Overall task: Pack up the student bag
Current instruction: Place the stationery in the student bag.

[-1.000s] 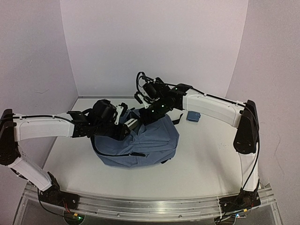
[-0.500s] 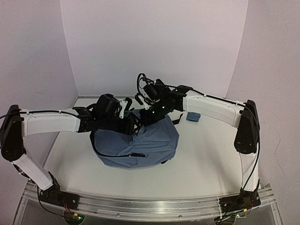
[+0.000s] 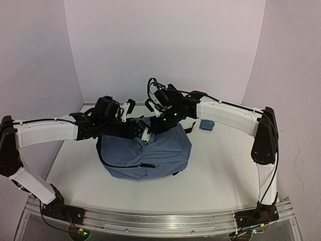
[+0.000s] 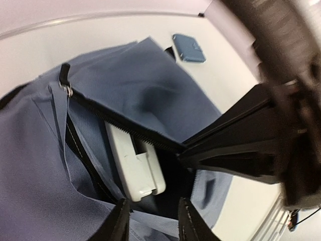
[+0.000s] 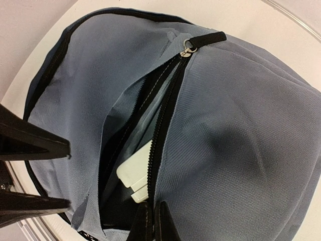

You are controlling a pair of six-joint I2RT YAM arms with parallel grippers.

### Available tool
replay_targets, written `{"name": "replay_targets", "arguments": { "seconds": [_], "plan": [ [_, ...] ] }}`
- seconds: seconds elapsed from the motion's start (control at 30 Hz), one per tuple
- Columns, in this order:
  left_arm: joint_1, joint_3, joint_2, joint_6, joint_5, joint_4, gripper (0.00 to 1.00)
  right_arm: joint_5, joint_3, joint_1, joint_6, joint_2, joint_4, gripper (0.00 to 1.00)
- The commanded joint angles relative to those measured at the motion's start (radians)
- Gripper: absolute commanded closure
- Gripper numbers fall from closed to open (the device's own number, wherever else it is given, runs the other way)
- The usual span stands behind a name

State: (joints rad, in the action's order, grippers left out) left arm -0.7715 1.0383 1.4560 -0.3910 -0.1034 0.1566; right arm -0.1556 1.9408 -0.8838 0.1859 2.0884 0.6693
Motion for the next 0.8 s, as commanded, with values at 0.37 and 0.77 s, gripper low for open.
{"name": "replay_targets", "arguments": {
  "seconds": [0.37, 0.77],
  "plan": [
    [-0.028, 0.08, 0.199, 0.047, -0.04, -0.015, 0.79, -0.002, 0.004, 0.014, 0.034, -0.053, 0.001, 1.0],
    [-0.035, 0.019, 0.183, 0.01, -0.105, -0.178, 0.65, -0.042, 0.019, 0.015, 0.06, -0.024, 0.001, 1.0]
  ]
}}
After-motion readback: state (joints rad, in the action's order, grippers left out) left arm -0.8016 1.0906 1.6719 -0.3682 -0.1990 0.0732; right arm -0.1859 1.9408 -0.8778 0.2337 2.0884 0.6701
